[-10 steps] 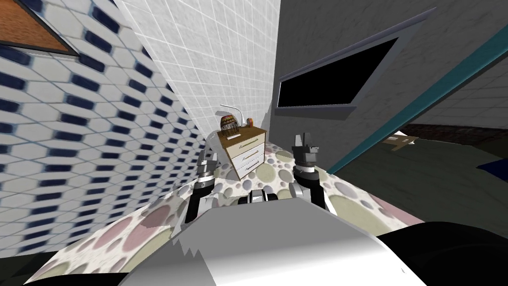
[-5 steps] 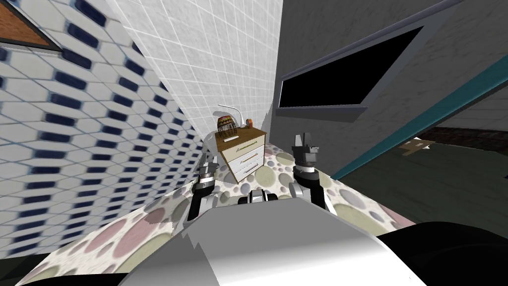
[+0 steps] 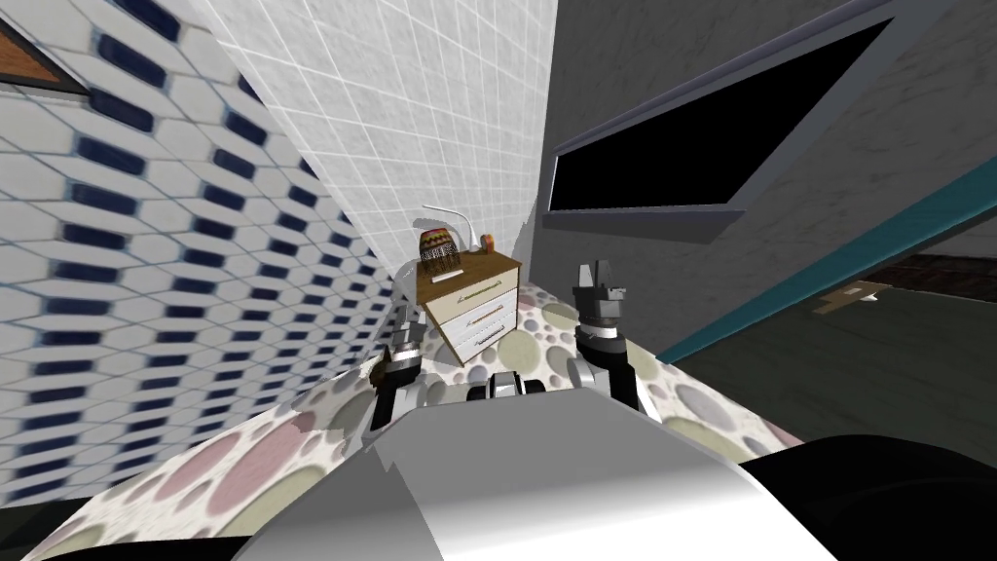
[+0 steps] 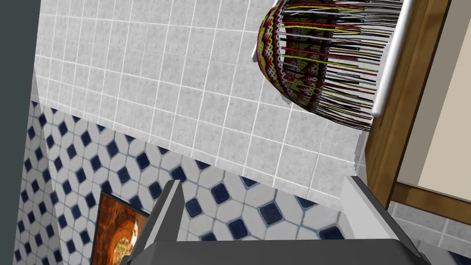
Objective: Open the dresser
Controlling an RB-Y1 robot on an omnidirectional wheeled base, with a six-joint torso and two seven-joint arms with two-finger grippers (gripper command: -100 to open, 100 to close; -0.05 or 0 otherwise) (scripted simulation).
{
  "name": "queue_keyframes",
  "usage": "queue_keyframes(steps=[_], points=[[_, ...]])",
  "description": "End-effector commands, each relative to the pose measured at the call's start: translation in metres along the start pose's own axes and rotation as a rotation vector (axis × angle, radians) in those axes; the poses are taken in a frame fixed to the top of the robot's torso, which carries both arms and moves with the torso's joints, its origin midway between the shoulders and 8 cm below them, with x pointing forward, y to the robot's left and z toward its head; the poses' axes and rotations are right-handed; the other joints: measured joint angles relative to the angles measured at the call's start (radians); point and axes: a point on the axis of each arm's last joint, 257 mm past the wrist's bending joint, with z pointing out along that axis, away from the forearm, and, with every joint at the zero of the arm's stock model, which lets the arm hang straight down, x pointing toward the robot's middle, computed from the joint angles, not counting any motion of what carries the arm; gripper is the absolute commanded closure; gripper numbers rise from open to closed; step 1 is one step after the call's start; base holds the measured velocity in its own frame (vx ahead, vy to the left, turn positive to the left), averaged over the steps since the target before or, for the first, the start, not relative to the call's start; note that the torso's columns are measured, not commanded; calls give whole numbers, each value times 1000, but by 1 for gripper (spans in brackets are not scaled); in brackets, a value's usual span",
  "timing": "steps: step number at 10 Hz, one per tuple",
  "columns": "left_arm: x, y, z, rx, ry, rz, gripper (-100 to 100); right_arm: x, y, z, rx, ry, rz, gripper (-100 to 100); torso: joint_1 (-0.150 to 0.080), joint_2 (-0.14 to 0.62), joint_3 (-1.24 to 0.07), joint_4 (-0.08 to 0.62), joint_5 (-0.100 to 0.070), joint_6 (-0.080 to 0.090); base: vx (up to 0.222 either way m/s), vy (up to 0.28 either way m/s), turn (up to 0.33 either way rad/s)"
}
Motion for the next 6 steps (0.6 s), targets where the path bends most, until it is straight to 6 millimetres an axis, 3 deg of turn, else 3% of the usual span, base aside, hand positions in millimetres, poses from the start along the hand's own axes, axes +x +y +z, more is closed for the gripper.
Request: queue_keyframes(steps=[1, 6], points=[[-11, 16, -5, -29, -13, 9, -100, 0, 0, 0, 0, 0, 0, 0, -1, 1, 1, 0, 0, 0, 102, -76, 37], [-39, 51, -19, -95, -57, 23, -100, 0, 0, 0, 0, 0, 0, 0, -1, -2, -1, -1, -1, 0, 135, -126, 52]])
